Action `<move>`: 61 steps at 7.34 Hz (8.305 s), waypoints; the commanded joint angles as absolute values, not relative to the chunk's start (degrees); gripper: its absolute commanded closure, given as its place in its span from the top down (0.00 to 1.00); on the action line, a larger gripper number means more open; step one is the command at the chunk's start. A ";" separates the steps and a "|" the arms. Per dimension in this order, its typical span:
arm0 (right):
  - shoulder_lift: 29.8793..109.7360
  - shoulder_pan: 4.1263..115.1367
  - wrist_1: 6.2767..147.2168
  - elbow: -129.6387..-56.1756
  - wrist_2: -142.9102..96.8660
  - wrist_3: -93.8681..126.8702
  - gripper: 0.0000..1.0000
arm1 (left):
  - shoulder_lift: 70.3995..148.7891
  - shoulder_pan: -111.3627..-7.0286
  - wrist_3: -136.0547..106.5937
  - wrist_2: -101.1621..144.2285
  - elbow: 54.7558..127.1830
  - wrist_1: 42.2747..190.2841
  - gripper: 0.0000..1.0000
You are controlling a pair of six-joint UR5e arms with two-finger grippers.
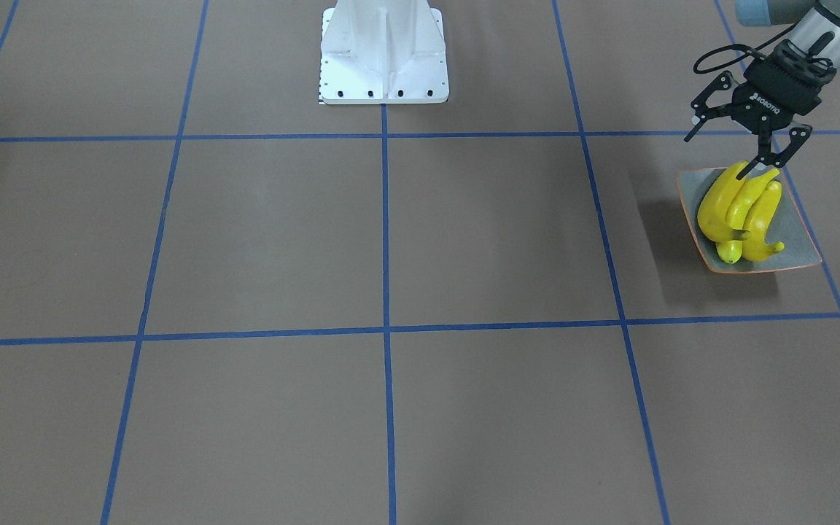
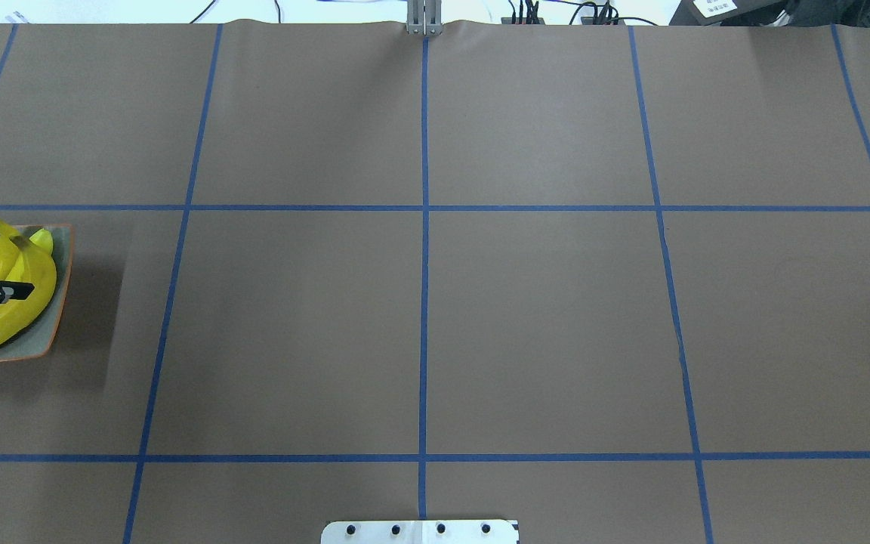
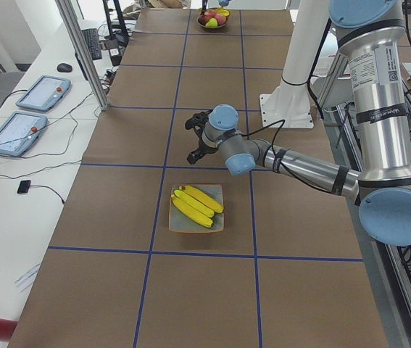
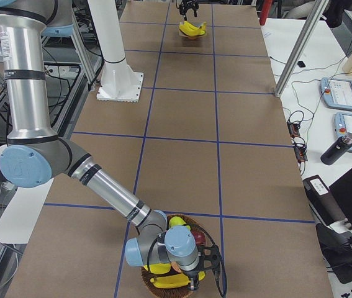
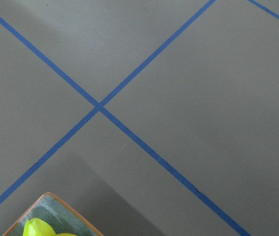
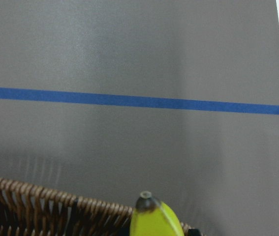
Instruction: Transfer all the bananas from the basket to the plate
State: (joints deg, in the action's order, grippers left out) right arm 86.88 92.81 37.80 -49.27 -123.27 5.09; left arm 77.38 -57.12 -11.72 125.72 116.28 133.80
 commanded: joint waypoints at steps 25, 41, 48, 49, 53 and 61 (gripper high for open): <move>83.59 67.78 41.66 -101.33 -114.96 92.07 0.00 | 101.91 -50.11 -61.10 125.51 114.70 132.63 1.00; 61.79 30.68 65.22 -120.84 -91.05 103.62 0.00 | 127.70 -34.90 -77.17 115.31 113.12 107.49 1.00; 59.85 30.41 65.04 -121.82 -90.88 103.28 0.99 | 127.09 -32.08 -76.64 113.20 113.47 112.24 0.00; 59.94 30.58 65.04 -123.03 -90.62 103.18 1.00 | 126.92 -32.08 -76.64 113.20 113.38 112.06 0.00; 61.25 39.25 65.47 -123.75 -96.03 103.01 1.00 | 124.38 -32.25 -76.64 113.12 113.64 111.97 0.00; 87.94 67.54 65.30 -114.79 -121.87 56.86 1.00 | 91.97 -40.68 -47.27 113.20 123.57 111.97 0.00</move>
State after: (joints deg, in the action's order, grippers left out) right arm 83.33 62.53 65.47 -115.67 -117.63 66.67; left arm 97.16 -39.30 -55.36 113.11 122.81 111.81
